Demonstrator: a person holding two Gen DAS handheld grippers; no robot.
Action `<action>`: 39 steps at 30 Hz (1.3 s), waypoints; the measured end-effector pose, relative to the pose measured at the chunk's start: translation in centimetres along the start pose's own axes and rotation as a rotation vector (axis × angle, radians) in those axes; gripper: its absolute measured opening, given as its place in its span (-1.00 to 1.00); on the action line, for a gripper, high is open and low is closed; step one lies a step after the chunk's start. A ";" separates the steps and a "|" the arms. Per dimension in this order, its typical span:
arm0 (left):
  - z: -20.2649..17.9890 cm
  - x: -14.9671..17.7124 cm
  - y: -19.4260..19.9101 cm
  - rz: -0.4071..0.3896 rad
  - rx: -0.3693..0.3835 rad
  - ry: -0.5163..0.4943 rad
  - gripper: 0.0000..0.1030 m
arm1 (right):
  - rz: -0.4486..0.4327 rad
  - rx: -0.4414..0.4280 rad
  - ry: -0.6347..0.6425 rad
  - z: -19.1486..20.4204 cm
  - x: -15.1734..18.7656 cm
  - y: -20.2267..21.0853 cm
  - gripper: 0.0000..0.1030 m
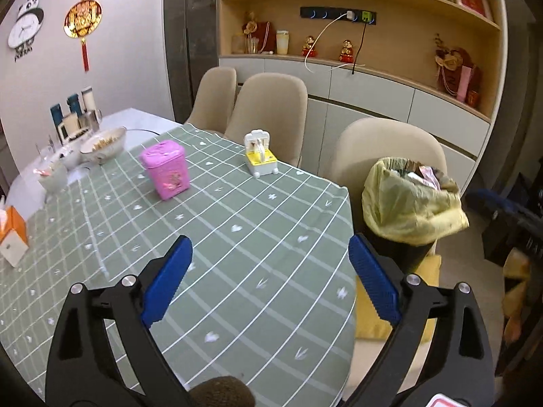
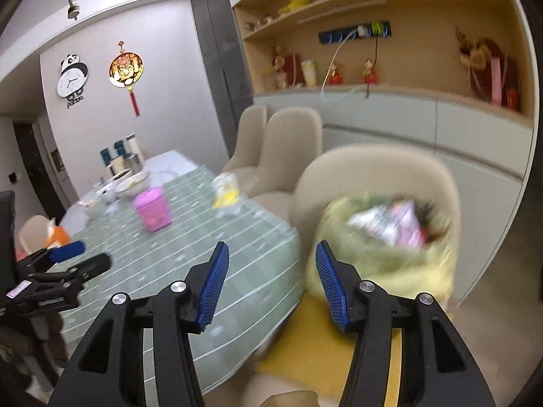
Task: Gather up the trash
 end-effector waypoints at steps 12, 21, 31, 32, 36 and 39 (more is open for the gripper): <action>2.5 4.5 5.8 -0.041 -0.050 -0.007 0.72 | -0.017 0.108 0.107 8.6 7.3 4.0 -0.02; 3.6 5.4 7.5 -0.045 -0.059 0.012 0.72 | -0.029 0.115 0.131 10.8 8.3 5.3 -0.02; 4.1 5.5 8.5 -0.066 -0.055 0.011 0.72 | -0.047 0.122 0.129 11.1 7.9 6.0 -0.02; 4.1 5.4 8.5 -0.068 -0.055 0.010 0.72 | -0.049 0.123 0.128 11.1 7.9 6.1 -0.02; 4.0 5.4 8.7 -0.071 -0.049 0.004 0.72 | -0.057 0.128 0.120 11.1 7.8 6.3 -0.02; 3.9 5.4 8.9 -0.074 -0.043 -0.002 0.72 | -0.060 0.131 0.114 11.0 7.9 6.6 -0.02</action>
Point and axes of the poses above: each gripper's, at about its wrist camera, not at the fingertips, and y roughly against the way its jaws point, z to its left, x to its underside, the point moved 3 cm from there along -y, roughly the way its jaws point, and after that the axes turned 2 degrees about -y, right-handed, at the moved point
